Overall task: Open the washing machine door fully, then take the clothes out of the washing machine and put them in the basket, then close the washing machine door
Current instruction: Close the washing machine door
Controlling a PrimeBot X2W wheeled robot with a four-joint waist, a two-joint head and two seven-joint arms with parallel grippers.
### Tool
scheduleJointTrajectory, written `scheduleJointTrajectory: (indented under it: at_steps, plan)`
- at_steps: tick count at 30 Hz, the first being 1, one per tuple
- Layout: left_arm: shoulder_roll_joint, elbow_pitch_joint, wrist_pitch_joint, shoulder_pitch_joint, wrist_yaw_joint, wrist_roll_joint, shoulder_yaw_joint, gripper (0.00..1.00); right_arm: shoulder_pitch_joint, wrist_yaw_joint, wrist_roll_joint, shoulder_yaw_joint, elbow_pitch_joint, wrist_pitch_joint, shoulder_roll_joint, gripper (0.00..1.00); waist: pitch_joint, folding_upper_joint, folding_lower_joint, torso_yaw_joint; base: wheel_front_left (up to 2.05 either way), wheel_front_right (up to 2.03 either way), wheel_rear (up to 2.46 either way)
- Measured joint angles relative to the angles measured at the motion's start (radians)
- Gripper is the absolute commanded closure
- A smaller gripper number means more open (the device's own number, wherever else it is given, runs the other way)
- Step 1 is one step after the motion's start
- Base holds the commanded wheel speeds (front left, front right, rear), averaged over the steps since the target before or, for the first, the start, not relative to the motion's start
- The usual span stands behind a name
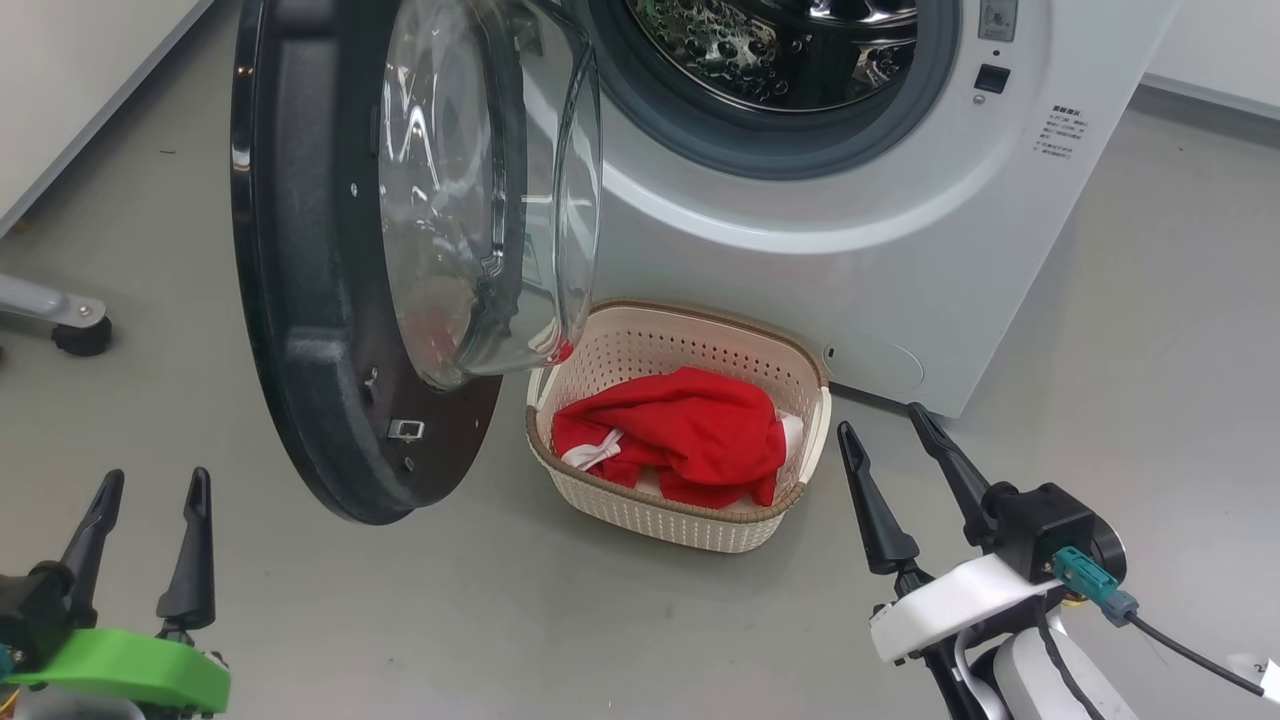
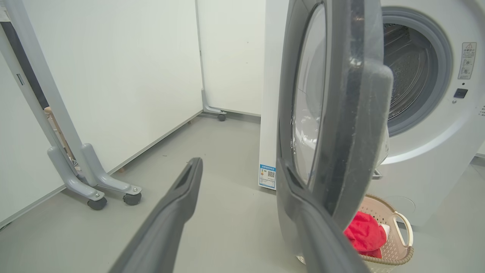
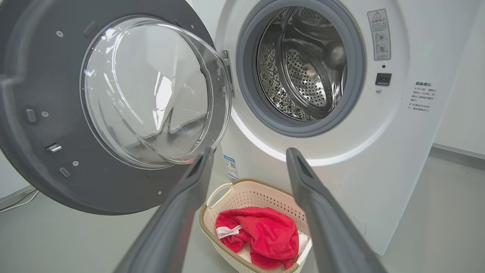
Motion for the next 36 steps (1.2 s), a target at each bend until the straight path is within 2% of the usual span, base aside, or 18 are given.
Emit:
scheduleJointTrajectory:
  at_steps: [22,23,24,25,36]
  plan:
    - [0.008,0.033,-0.018,-0.003,0.000,0.000,-0.012,0.00,0.003,0.000,0.000,-0.003,0.000,0.000,0.001,0.00,0.003,0.0000,0.0000,0.002,0.00,0.00,0.00]
    - [0.009,0.035,-0.018,-0.003,0.000,0.000,-0.015,0.11,0.003,0.000,0.000,-0.003,0.000,0.000,0.001,0.00,0.003,0.0000,0.0000,0.002,0.00,0.00,0.00]
    - [0.009,0.038,-0.018,-0.003,0.000,-0.002,-0.018,0.70,0.003,0.000,0.000,-0.003,0.000,0.000,0.001,0.00,0.003,0.0000,0.0000,0.002,0.00,0.00,0.00]
    - [0.008,0.043,-0.018,-0.003,0.000,-0.009,-0.021,1.00,0.003,0.000,0.000,-0.003,0.000,0.000,0.001,0.00,0.004,0.0000,0.0000,0.003,0.00,0.00,0.00]
    - [0.009,0.057,-0.018,-0.003,0.000,-0.037,-0.035,1.00,0.003,0.000,-0.002,-0.004,0.000,0.000,0.002,0.00,0.008,0.0000,0.0000,0.000,0.00,0.00,0.00]
